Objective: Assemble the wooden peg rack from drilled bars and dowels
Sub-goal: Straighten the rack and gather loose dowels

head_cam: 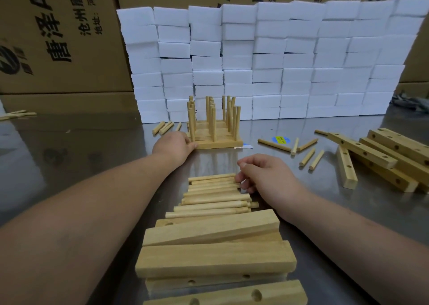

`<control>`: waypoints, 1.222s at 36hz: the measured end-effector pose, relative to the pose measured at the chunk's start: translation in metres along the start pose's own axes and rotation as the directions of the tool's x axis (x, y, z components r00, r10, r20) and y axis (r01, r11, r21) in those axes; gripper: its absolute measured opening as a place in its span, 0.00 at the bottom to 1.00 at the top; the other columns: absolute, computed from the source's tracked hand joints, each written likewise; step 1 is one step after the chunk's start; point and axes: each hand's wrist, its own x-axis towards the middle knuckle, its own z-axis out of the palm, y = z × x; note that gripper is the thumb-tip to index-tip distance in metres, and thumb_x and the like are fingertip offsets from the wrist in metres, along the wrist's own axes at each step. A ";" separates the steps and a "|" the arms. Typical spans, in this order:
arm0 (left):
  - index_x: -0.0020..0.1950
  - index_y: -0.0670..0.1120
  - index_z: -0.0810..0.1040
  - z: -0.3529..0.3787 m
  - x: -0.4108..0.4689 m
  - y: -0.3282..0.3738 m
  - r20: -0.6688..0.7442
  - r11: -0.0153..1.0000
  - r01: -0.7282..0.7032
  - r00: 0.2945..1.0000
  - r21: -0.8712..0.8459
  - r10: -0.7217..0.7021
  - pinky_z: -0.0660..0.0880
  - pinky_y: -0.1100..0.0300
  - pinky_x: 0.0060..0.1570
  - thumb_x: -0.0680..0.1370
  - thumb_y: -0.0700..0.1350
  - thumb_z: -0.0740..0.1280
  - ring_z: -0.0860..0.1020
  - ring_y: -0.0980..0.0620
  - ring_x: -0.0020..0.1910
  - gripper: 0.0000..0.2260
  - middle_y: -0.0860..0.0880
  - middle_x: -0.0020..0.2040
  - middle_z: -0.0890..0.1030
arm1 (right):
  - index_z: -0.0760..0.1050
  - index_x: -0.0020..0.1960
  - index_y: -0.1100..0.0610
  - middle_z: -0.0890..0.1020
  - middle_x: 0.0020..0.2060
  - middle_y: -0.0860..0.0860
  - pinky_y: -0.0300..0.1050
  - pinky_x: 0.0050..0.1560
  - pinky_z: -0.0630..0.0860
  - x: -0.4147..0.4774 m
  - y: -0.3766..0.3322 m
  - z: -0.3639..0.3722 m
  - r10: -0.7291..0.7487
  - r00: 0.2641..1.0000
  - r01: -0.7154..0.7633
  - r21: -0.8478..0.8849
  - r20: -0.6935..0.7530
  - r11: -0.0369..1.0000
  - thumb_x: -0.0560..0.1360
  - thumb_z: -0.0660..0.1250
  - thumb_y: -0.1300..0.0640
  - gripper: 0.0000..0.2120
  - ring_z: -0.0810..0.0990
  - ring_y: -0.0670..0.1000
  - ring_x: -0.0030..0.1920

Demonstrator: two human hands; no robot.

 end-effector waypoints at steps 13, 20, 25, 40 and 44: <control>0.56 0.47 0.75 0.001 0.000 0.003 -0.028 0.999 0.043 0.999 0.013 -0.043 0.68 0.58 0.36 0.75 0.61 0.62 0.73 0.52 0.40 0.19 0.52 0.40 0.76 | 0.77 0.44 0.51 0.81 0.31 0.48 0.37 0.31 0.74 -0.001 0.000 -0.001 0.006 1.000 -0.006 -0.002 -0.001 1.000 0.78 0.61 0.58 0.08 0.76 0.45 0.31; 0.51 0.50 0.69 -0.009 -0.021 0.005 -0.101 0.971 0.121 0.984 -0.206 -0.144 0.64 0.59 0.30 0.77 0.55 0.59 0.72 0.54 0.33 0.10 0.52 0.37 0.74 | 0.77 0.45 0.53 0.82 0.30 0.48 0.45 0.38 0.77 -0.001 0.000 -0.003 0.030 0.999 -0.029 0.024 -0.013 0.999 0.78 0.61 0.58 0.08 0.77 0.48 0.33; 0.45 0.44 0.79 -0.020 -0.044 0.007 0.108 0.834 0.189 0.982 -0.519 -0.155 0.69 0.58 0.38 0.78 0.50 0.59 0.74 0.50 0.37 0.13 0.46 0.42 0.78 | 0.77 0.46 0.53 0.81 0.31 0.49 0.40 0.33 0.76 -0.003 -0.002 -0.003 0.042 0.999 -0.041 0.019 -0.017 0.999 0.78 0.61 0.59 0.07 0.76 0.47 0.32; 0.56 0.52 0.80 -0.037 -0.100 0.010 0.352 0.894 0.042 0.927 -0.446 0.132 0.65 0.65 0.51 0.78 0.46 0.64 0.73 0.61 0.50 0.10 0.58 0.53 0.76 | 0.76 0.41 0.49 0.82 0.36 0.47 0.40 0.36 0.72 -0.002 -0.004 -0.008 -0.042 0.992 0.011 -0.250 -0.116 0.968 0.77 0.61 0.56 0.09 0.76 0.44 0.35; 0.47 0.55 0.80 -0.037 -0.101 0.008 0.304 0.891 -0.008 0.939 -0.454 0.163 0.66 0.72 0.40 0.77 0.46 0.65 0.74 0.64 0.44 0.06 0.58 0.52 0.78 | 0.78 0.50 0.46 0.78 0.47 0.47 0.42 0.43 0.70 0.007 -0.011 -0.029 -0.223 0.942 0.000 -0.663 -0.251 0.749 0.77 0.58 0.53 0.11 0.76 0.49 0.45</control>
